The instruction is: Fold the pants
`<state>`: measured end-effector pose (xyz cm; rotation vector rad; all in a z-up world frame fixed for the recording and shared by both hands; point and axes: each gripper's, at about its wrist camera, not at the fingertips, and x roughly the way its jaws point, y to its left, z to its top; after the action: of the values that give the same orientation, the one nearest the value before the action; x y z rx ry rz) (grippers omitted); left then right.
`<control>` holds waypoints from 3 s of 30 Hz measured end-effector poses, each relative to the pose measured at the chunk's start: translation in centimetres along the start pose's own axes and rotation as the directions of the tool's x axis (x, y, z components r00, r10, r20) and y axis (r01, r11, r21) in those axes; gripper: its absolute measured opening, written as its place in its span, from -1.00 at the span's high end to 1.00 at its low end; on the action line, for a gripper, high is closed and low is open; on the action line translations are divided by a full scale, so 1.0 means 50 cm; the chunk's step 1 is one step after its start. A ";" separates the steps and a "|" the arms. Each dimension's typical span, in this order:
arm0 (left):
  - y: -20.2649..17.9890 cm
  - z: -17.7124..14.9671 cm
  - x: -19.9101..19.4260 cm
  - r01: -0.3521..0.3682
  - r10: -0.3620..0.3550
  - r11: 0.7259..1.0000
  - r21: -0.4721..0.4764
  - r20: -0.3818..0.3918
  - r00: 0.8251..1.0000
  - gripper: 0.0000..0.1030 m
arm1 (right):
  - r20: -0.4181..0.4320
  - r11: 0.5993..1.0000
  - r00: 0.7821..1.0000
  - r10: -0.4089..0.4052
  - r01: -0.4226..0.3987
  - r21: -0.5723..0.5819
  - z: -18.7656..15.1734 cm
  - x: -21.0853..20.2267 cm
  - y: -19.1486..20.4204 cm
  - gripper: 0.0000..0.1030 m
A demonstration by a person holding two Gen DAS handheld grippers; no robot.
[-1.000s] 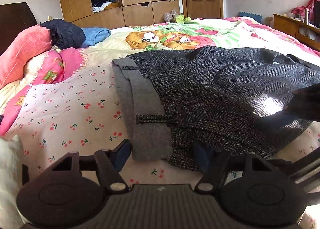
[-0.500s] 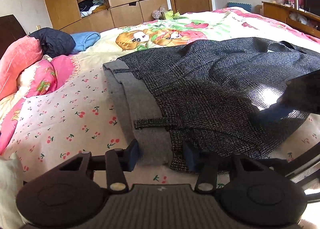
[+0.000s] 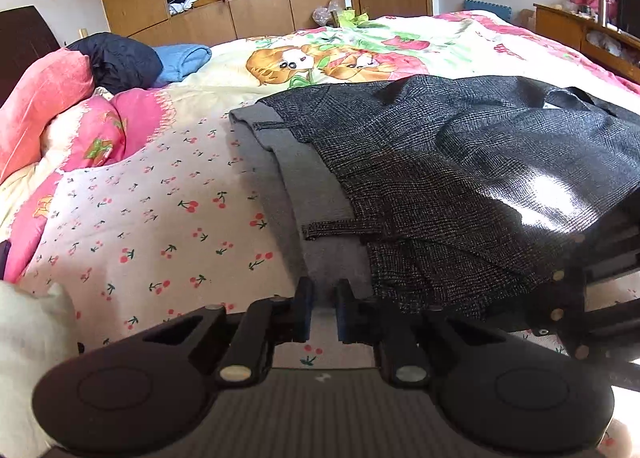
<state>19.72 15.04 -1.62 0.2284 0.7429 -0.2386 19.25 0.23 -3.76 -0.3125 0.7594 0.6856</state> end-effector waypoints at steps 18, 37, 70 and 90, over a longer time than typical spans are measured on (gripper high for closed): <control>-0.013 0.007 0.049 0.123 -0.125 0.982 0.141 0.004 0.992 -0.30 | 0.025 0.969 0.990 -0.137 0.139 -0.206 -0.022 0.011 -0.018 0.23; 0.008 0.032 -0.010 0.165 -0.164 0.983 0.083 -0.023 0.986 0.54 | 0.038 0.994 0.997 -0.070 0.073 -0.083 0.002 -0.053 -0.005 0.77; -0.417 0.064 -0.079 0.399 -0.404 0.873 0.281 -0.044 0.914 0.61 | -0.072 0.462 0.819 -0.569 0.391 0.796 -0.414 -0.529 -0.391 0.47; -0.760 0.161 -0.097 0.439 -0.426 0.793 0.423 -0.129 0.895 0.61 | 0.006 0.134 0.694 -0.720 0.131 0.982 -0.662 -0.784 -0.708 0.90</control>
<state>10.22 -22.67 2.90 0.4966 0.7549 -0.8545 4.99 -60.15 2.21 0.7737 0.3889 -0.4173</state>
